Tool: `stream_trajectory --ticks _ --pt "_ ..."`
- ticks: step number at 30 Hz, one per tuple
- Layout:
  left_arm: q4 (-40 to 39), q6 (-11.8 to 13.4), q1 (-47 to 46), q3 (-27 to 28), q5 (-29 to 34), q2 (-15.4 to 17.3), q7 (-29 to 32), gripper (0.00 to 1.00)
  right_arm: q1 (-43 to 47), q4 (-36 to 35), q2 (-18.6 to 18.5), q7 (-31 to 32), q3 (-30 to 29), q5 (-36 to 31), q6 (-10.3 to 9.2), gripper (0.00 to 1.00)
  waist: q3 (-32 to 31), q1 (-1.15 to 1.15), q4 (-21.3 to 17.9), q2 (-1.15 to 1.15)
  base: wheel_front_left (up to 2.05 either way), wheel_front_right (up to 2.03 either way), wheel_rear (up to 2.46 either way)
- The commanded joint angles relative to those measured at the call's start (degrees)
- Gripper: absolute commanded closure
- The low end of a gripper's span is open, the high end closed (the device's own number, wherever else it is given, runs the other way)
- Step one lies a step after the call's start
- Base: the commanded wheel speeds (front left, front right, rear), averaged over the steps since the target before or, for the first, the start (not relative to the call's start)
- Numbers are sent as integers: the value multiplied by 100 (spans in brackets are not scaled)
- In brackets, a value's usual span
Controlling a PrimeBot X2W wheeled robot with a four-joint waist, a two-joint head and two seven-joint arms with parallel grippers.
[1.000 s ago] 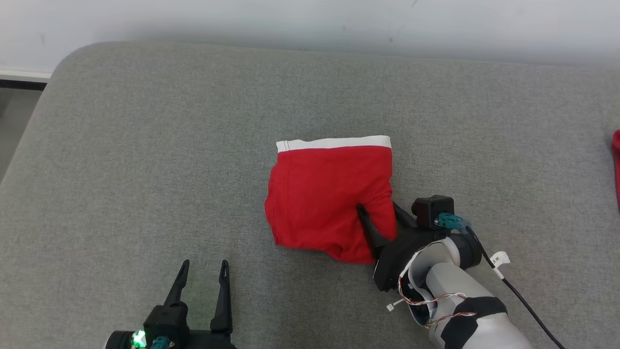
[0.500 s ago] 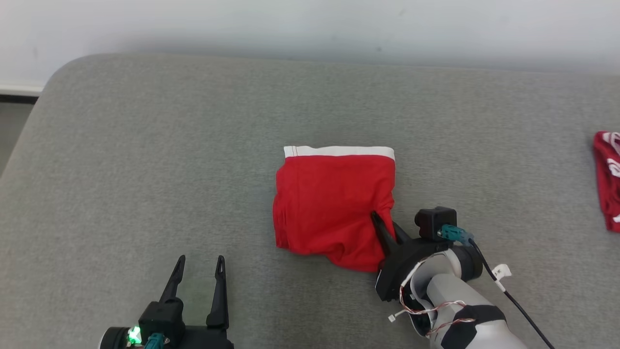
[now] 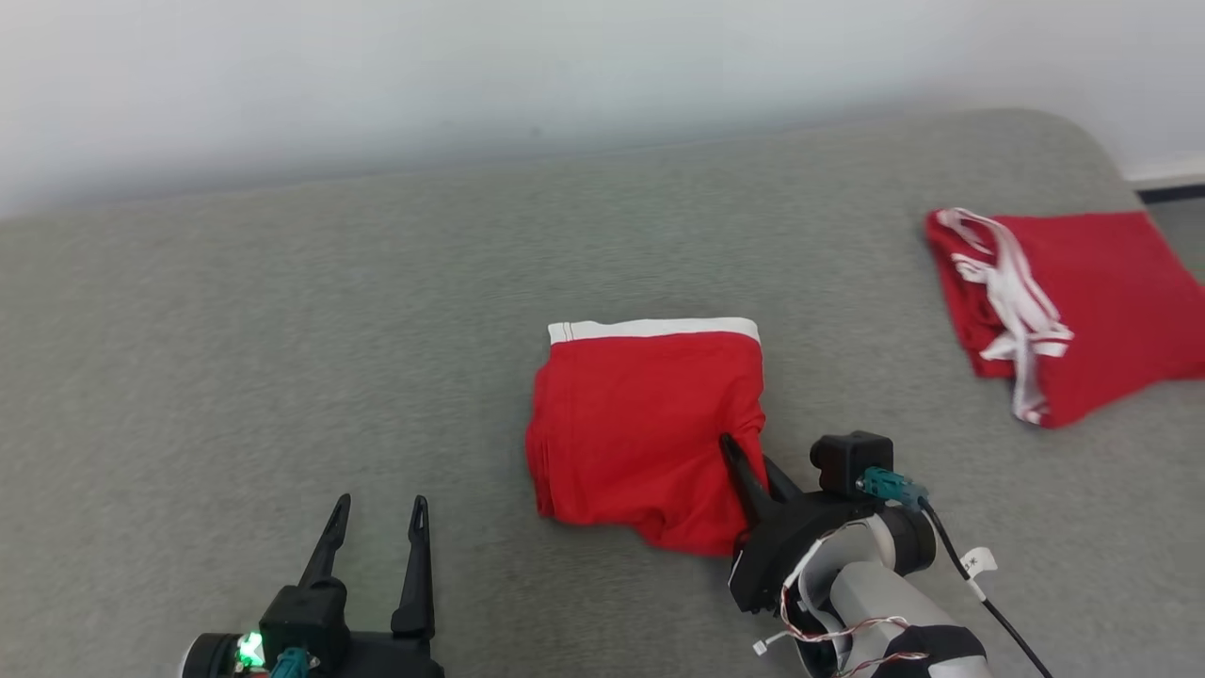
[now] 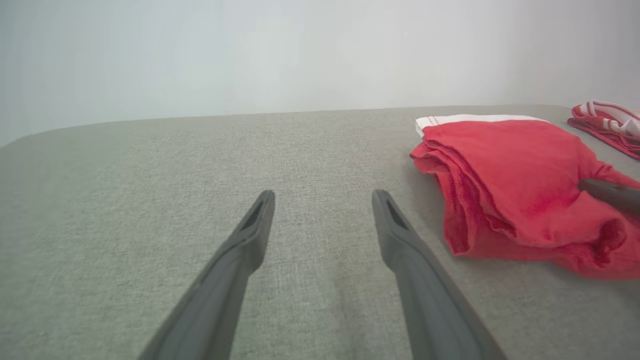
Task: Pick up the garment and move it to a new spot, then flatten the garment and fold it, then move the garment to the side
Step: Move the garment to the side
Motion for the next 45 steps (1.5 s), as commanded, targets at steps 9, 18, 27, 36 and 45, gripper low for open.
stream_trajectory --ticks 9,18,27,36,45 --pt "2 -111 -171 74 164 3 -15 0 207 -208 7 -23 81 112 -17 100 1 0 -1786 0 0 0 0" --pt "57 -299 -309 105 352 4 -15 0 324 -360 30 -23 113 194 -17 100 142 0 -2619 0 0 0 0" --pt "299 -441 -723 -229 333 9 -14 0 482 -618 -58 -24 -258 -31 -17 100 369 0 -2697 0 0 0 0" --pt "200 -309 -660 -121 377 6 -15 0 -158 -907 -164 -22 295 -346 -17 100 562 0 -2631 0 0 0 0" --pt "45 -286 -800 -152 468 9 -14 0 -1518 -1039 -856 325 855 -348 -17 100 960 0 -2000 0 0 0 0"
